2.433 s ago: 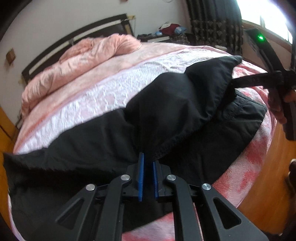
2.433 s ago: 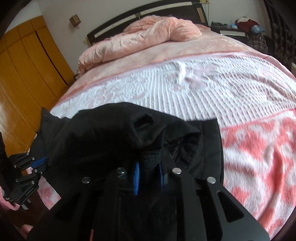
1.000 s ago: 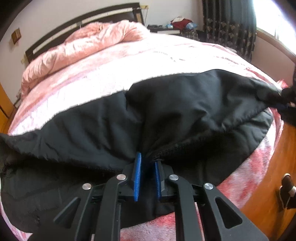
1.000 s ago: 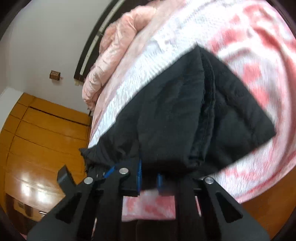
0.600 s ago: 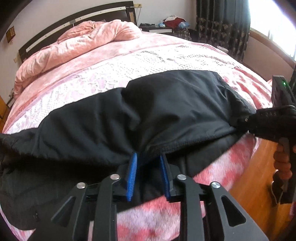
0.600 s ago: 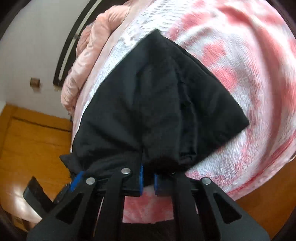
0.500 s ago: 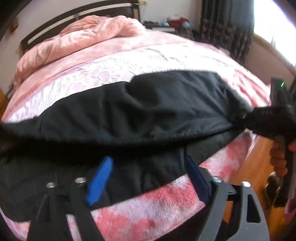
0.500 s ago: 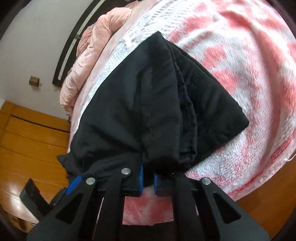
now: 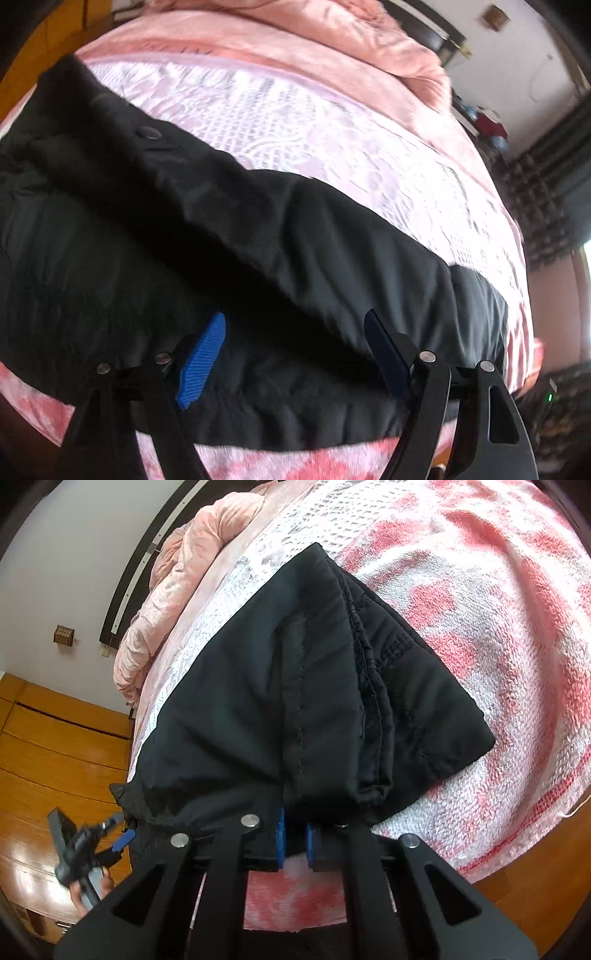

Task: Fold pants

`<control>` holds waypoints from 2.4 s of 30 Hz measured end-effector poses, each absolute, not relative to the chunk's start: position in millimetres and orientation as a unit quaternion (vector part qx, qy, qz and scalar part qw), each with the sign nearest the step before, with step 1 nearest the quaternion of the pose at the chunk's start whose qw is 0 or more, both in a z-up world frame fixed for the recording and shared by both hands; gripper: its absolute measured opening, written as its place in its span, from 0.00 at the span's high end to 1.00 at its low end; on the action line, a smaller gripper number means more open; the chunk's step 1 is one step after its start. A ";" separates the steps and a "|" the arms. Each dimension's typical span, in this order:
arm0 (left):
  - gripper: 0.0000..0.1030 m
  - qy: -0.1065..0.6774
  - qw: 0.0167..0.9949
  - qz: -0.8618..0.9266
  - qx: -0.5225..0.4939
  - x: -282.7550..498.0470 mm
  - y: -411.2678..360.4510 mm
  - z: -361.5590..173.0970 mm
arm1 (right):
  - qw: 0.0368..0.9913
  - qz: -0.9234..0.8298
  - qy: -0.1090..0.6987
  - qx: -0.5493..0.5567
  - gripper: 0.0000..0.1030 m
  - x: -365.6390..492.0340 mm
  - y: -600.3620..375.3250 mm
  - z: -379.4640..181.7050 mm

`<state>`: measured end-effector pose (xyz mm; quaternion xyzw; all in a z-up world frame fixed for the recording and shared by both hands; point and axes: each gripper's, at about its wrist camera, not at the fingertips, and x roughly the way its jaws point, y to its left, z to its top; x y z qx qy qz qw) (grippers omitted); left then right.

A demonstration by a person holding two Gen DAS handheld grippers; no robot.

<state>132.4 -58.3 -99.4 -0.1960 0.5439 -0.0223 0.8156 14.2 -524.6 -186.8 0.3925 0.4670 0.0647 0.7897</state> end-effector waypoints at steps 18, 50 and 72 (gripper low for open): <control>0.93 0.465 0.863 -0.017 -0.199 109.4 -62.3 -71.0 | 0.796 0.065 0.475 0.369 0.91 19.6 -516.2 -177.7; 0.55 0.487 0.839 0.037 -0.239 -5.4 -10.4 -118.1 | 0.816 0.025 0.482 0.317 0.89 10.9 -522.8 -165.4; 0.50 0.510 0.805 0.122 -0.279 30.5 55.5 -139.8 | 0.813 0.005 0.502 0.293 0.93 22.3 -518.7 -149.8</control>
